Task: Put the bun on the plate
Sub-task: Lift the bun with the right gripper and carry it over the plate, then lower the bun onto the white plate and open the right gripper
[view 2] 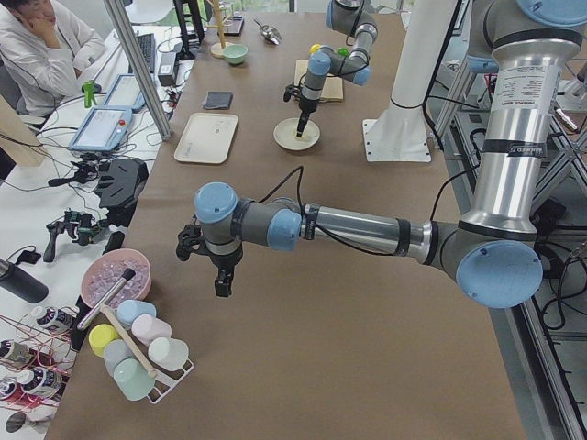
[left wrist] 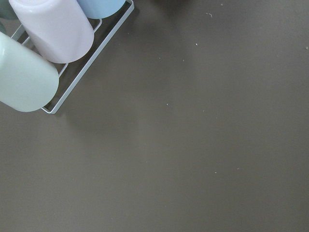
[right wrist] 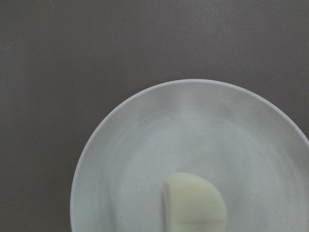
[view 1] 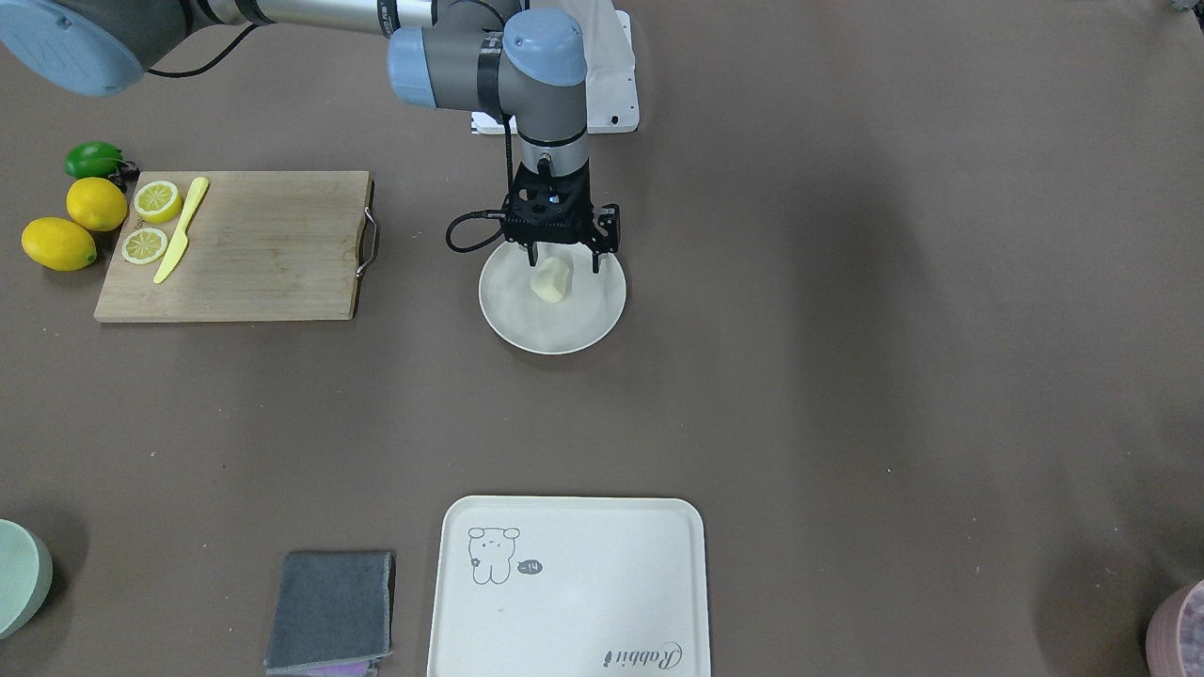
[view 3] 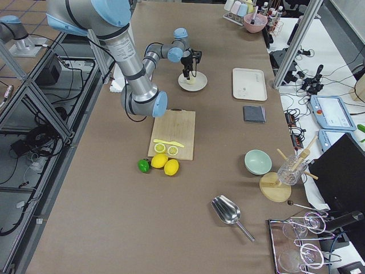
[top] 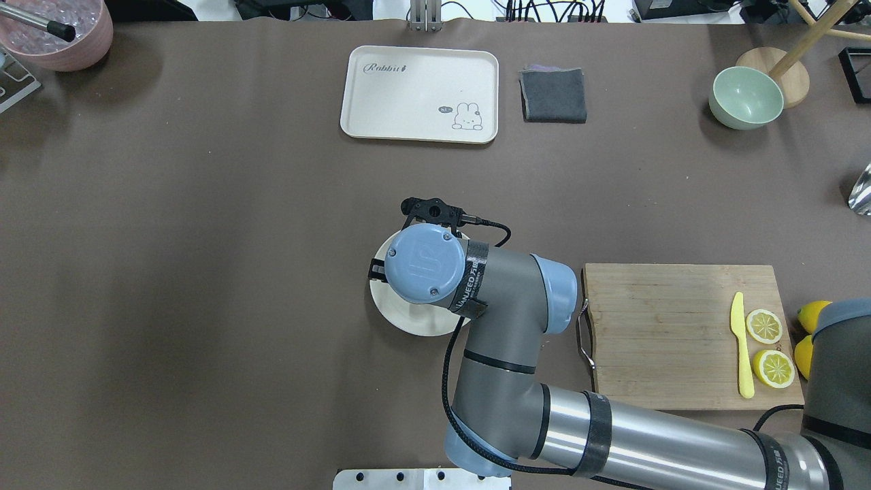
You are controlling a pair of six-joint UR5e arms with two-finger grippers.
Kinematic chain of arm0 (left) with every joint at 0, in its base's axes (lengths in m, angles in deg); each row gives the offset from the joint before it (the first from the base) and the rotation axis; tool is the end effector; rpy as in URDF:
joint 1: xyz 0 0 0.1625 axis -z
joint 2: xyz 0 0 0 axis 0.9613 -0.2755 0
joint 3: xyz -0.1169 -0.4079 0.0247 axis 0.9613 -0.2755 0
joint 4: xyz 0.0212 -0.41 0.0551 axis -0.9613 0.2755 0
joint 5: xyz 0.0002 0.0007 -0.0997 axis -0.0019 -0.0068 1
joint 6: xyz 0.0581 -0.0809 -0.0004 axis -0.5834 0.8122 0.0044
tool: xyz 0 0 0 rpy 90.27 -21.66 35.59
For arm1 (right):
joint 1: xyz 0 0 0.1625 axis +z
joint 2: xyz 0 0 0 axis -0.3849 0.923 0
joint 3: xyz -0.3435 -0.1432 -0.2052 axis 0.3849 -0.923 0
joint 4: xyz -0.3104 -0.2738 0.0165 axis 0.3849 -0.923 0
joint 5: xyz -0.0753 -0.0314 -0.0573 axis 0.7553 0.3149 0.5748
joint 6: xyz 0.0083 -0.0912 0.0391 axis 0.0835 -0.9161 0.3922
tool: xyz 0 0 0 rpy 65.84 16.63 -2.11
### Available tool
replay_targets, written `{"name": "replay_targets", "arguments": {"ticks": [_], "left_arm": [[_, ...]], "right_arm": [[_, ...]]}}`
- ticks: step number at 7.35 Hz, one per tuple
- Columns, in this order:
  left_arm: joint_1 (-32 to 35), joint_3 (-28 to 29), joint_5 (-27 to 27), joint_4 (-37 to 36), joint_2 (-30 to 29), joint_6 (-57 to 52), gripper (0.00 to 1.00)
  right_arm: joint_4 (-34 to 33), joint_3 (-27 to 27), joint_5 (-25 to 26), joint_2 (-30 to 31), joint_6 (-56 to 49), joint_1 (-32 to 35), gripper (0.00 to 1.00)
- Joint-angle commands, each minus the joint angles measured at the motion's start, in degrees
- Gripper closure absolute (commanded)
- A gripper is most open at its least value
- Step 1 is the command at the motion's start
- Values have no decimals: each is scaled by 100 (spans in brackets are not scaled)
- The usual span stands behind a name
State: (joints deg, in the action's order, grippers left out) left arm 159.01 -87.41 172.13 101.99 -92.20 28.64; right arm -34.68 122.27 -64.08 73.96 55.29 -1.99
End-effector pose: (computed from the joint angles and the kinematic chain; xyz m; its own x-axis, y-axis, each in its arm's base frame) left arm -0.0170 -0.5449 0.5843 0.7123 0.0711 -0.6983 0.0050 0.9943 0.1063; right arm -0.6224 -0.3718 0.1725 0.6256 0.2076 0.7520 -0.3025 0.9531 -0.0115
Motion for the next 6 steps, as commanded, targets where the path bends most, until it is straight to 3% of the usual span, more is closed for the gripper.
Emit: {"name": "replay_targets", "arguments": {"ticks": [1, 4, 6], "left_arm": [[8, 48, -4, -9, 9, -9, 1], [78, 153, -39, -35, 491, 131, 1], [245, 92, 379, -105, 642, 114, 1]], "right_arm": [[-174, 260, -88, 9, -68, 236, 0], [-360, 646, -1069, 341, -961, 1183, 0], [-552, 1016, -2192, 824, -2031, 2236, 0]]}}
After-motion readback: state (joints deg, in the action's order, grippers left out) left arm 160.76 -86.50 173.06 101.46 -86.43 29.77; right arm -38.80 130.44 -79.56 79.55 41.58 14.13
